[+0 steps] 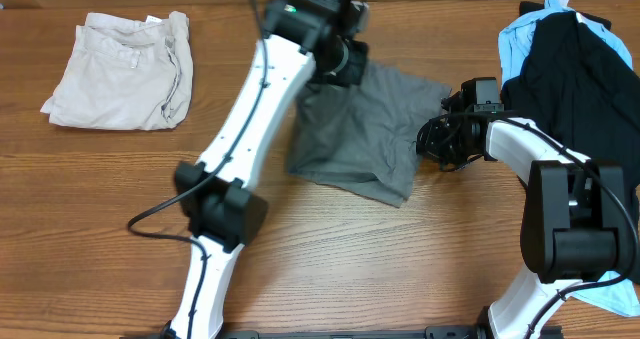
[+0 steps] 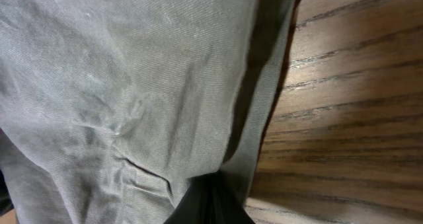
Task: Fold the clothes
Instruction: 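Lift the shorts' left side with the left gripper and fold it rightward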
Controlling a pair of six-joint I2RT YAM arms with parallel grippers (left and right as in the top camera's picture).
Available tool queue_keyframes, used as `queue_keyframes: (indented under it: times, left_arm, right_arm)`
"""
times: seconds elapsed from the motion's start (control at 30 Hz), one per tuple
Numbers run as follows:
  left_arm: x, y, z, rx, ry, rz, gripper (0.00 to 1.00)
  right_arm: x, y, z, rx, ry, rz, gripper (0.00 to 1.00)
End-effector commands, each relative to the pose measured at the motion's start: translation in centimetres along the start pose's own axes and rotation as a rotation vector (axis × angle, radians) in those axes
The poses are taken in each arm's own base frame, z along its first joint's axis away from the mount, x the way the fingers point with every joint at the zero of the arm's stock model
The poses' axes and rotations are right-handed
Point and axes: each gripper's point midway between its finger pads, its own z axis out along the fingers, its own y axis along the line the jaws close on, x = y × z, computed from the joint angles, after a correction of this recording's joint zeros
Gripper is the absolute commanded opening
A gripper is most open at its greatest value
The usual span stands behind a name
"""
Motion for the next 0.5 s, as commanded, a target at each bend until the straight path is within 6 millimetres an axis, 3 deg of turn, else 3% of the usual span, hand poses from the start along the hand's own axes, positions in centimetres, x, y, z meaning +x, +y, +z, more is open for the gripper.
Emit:
queue_keyframes:
  times: [0.0, 0.2, 0.47]
  left_arm:
    - [0.7, -2.9, 3.0, 0.080, 0.043, 0.008, 0.04]
    - [1.7, -5.1, 6.2, 0.098, 0.078, 0.042, 0.04]
    - [1.8, -9.1, 6.3, 0.237, 0.071, 0.085, 0.04]
  right_arm:
    - [0.4, -0.2, 0.4, 0.004, 0.014, 0.006, 0.04]
    - [0.4, -0.2, 0.4, 0.004, 0.014, 0.006, 0.04]
    - [0.4, -0.2, 0.4, 0.005, 0.014, 0.006, 0.04]
